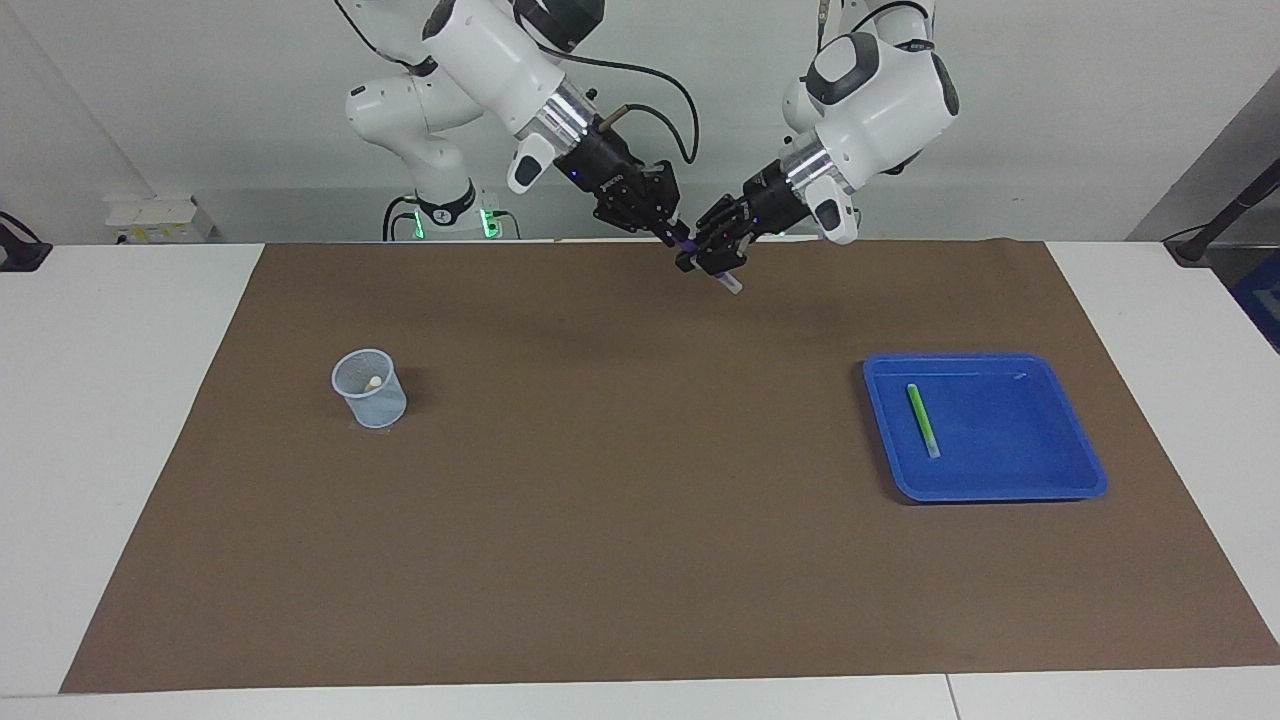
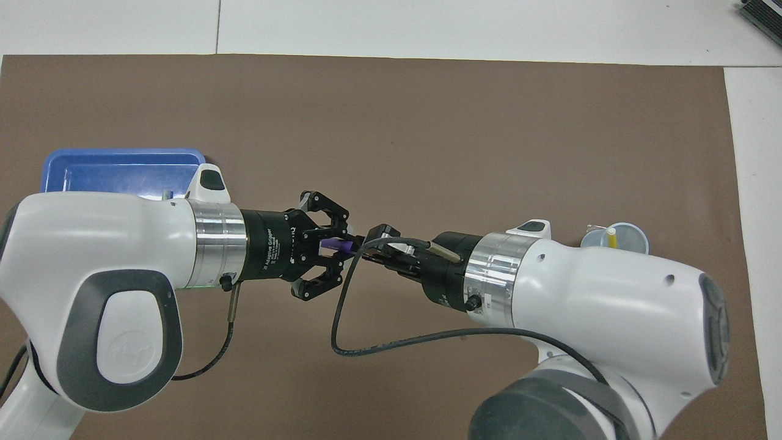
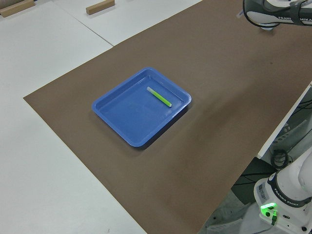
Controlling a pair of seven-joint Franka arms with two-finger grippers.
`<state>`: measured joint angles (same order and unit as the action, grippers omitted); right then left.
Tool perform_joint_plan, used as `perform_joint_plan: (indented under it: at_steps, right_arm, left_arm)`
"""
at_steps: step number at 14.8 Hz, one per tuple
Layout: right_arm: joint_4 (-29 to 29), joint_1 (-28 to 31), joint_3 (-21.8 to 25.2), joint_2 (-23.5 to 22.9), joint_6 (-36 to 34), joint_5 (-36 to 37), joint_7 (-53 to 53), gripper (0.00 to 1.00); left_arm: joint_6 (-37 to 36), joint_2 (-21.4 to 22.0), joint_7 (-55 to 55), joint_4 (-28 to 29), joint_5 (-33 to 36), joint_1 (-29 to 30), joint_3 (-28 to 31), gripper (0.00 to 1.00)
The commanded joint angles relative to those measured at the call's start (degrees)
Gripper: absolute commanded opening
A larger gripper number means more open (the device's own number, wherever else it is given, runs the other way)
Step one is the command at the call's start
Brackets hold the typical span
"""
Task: Right arm passes pens to left for tray arrangement
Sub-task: 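Close the left gripper on the purple pen and open the right gripper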
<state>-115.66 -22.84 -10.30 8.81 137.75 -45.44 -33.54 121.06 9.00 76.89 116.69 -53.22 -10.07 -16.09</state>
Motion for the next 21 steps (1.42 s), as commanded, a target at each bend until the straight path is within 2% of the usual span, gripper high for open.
perform_joint_plan:
  at_steps: [1, 7, 8, 9, 11, 12, 14, 17, 18, 21]
  right_arm:
    - [-1.3, 0.4, -0.2, 1.1, 1.1, -1.6, 0.5, 0.00]
    - [-1.2, 0.6, -0.2, 1.1, 1.1, -1.6, 0.2, 0.00]
    - [-1.2, 0.6, -0.2, 1.1, 1.1, -1.6, 0.2, 0.00]
    - [-1.2, 0.6, -0.2, 1.1, 1.1, -1.6, 0.3, 0.00]
    - [-1.2, 0.6, -0.2, 1.1, 1.1, -1.6, 0.3, 0.00]
    - [-1.2, 0.7, -0.2, 1.1, 1.1, -1.6, 0.3, 0.00]
    - [-1.2, 0.7, -0.2, 1.1, 1.1, -1.6, 0.4, 0.00]
    - [-1.2, 0.7, -0.2, 1.1, 1.1, -1.6, 0.5, 0.00]
    - [-1.2, 0.7, -0.2, 1.1, 1.1, -1.6, 0.5, 0.00]
    - [-1.2, 0.7, -0.2, 1.0, 1.1, -1.6, 0.6, 0.00]
  left_arm:
    - [-3.1, 1.6, -1.5, 0.5, -0.6, 0.0, 0.5, 0.00]
    - [-3.1, 1.6, -1.0, 0.4, -0.6, 0.0, 0.5, 0.00]
    - [-3.0, 1.6, -1.5, 0.5, -0.5, 0.0, 0.5, 0.37]
    - [-3.2, 1.8, -1.3, 0.5, -0.4, 0.0, 0.5, 0.53]
    - [-3.8, 2.4, -1.4, 0.6, -0.4, 0.1, 0.5, 0.70]
    - [-4.0, 2.4, -1.5, 0.6, -0.4, 0.1, 0.6, 0.71]
    - [-3.9, 2.5, -1.6, 0.6, -0.4, 0.5, 0.5, 0.68]
    - [-4.2, 2.7, -1.5, 0.6, 0.0, 0.5, 0.5, 0.53]
    - [-4.7, 2.9, -1.5, 0.6, 0.0, 0.5, 0.5, 0.41]
    - [-6.3, 3.0, -1.6, 0.3, 0.6, 1.1, 0.6, 0.20]
